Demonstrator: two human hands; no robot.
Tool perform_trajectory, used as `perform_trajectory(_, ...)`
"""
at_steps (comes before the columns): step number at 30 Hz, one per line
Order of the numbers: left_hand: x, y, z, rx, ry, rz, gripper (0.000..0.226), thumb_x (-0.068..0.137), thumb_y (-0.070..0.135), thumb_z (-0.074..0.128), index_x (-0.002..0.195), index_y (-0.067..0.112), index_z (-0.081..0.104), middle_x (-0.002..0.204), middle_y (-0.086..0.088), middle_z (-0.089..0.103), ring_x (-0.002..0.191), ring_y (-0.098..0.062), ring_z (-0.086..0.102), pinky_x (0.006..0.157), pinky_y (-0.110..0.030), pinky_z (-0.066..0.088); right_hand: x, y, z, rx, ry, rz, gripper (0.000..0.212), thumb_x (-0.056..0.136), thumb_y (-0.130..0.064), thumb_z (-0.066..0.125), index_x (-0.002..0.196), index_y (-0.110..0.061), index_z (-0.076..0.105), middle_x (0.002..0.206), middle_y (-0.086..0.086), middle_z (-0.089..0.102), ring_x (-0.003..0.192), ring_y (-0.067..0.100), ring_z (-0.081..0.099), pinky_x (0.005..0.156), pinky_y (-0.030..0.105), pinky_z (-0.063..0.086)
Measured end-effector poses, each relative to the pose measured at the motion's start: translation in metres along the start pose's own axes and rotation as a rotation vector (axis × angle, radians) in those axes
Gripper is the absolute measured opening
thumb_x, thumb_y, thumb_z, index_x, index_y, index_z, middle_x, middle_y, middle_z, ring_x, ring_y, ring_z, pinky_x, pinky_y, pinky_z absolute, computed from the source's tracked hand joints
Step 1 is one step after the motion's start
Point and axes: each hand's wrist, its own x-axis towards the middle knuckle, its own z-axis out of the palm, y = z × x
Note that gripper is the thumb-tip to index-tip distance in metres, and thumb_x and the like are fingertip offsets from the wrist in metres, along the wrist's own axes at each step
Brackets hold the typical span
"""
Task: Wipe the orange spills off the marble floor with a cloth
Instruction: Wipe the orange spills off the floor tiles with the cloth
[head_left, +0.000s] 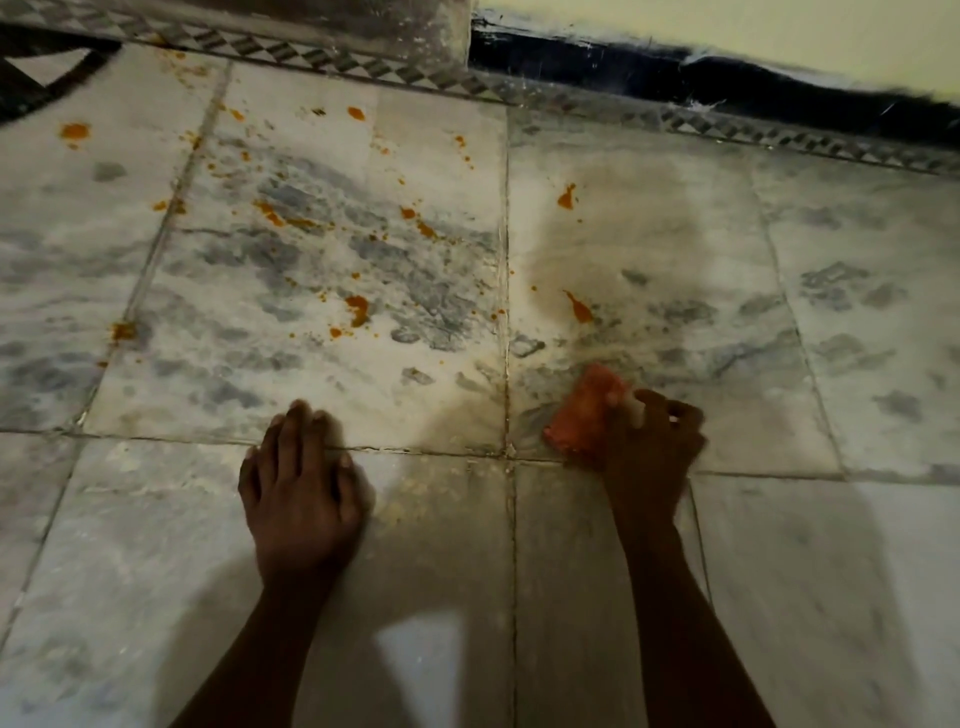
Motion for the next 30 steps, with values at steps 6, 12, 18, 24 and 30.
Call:
perform_trajectory(6, -0.001, 0.001, 0.001, -0.001, 0.004, -0.009, 0.062, 0.097, 0.038, 0.040, 0.153, 0.013, 0.049, 0.166, -0.009, 0.041, 0.152, -0.033, 0.038, 0.124, -0.053, 0.027, -0.032, 0.019, 0.037, -0.306, -0.059, -0.340, 0.068, 0.106, -0.059, 0.024, 0.163, -0.024, 0.035, 0.169, 0.015, 0.033, 0.155, 0.037, 0.032, 0.122, 0.060, 0.022)
perform_trajectory(12, 0.000, -0.004, 0.007, -0.023, -0.021, -0.006, 0.060, 0.097, 0.036, 0.042, 0.153, 0.016, 0.047, 0.168, -0.008, 0.038, 0.154, -0.033, 0.034, 0.125, -0.052, 0.024, 0.029, -0.025, 0.101, -0.282, 0.085, -0.002, 0.073, 0.105, -0.055, 0.030, 0.167, -0.016, 0.022, 0.173, 0.012, 0.025, 0.158, 0.038, 0.026, 0.122, 0.069, 0.021)
perform_trajectory(18, 0.003, 0.003, 0.000, -0.013, -0.040, -0.044, 0.061, 0.097, 0.037, 0.041, 0.153, 0.014, 0.049, 0.167, -0.008, 0.039, 0.153, -0.033, 0.036, 0.124, -0.055, 0.027, -0.025, 0.008, 0.065, -0.228, -0.176, -0.465, 0.060, 0.110, -0.048, 0.021, 0.163, -0.023, 0.035, 0.170, 0.002, 0.033, 0.159, 0.023, 0.028, 0.125, 0.055, 0.024)
perform_trajectory(24, 0.002, 0.001, 0.003, 0.020, -0.040, -0.041, 0.059, 0.096, 0.036, 0.043, 0.152, 0.016, 0.050, 0.167, -0.007, 0.039, 0.153, -0.031, 0.036, 0.125, -0.050, 0.023, 0.087, -0.016, 0.072, -0.316, -0.051, -0.025, 0.066, 0.103, -0.059, 0.016, 0.162, -0.035, 0.032, 0.174, 0.015, 0.018, 0.159, 0.042, 0.014, 0.125, 0.065, 0.013)
perform_trajectory(30, 0.002, 0.006, -0.002, 0.017, -0.023, -0.052, 0.060, 0.095, 0.035, 0.043, 0.150, 0.014, 0.052, 0.165, -0.008, 0.042, 0.150, -0.034, 0.039, 0.122, -0.054, 0.029, 0.040, -0.061, 0.106, -0.341, -0.169, -0.413, 0.069, 0.102, -0.050, 0.029, 0.165, -0.020, 0.031, 0.168, 0.014, 0.037, 0.153, 0.037, 0.038, 0.119, 0.060, 0.026)
